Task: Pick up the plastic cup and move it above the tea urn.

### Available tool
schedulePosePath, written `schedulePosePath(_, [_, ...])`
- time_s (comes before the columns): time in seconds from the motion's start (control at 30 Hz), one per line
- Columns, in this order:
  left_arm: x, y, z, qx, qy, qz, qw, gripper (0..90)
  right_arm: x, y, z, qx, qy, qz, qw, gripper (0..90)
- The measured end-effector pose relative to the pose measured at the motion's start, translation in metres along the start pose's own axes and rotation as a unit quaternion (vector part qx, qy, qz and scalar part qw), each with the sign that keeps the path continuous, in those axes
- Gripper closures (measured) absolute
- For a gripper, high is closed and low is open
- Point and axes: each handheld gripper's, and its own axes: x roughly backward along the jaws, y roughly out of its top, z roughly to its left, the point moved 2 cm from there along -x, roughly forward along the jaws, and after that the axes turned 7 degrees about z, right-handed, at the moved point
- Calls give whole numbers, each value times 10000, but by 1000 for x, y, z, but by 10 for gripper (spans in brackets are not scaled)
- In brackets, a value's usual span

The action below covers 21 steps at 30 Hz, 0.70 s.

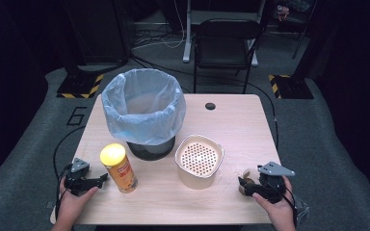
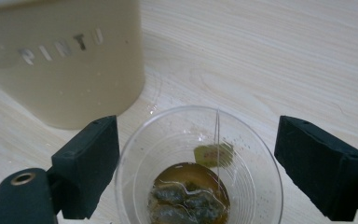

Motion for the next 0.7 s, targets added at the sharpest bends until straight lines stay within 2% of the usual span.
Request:
schedulePosePath(0.17, [0,0,0,-1,0,-1,10000,120,6,11,1,29,200,-81,9998,142])
schedulePosePath(0.23, [0,0,0,0,0,-1,10000,120,7,16,1,59,184,-130,9997,157])
schedulePosePath(0.4, [0,0,0,-2,1,1,10000,120,6,38,1,229,357,-158,9990,379])
schedulePosePath(0.6, [0,0,0,-3,1,2,10000,120,-1,70,11,365,519,-131,9979,469])
schedulePosePath(0.63, [0,0,0,-2,1,1,10000,120,-4,75,13,369,478,-137,9981,493])
schedulePosePath(0.7, [0,0,0,-4,1,1,10000,120,-8,81,14,316,550,-117,9979,547])
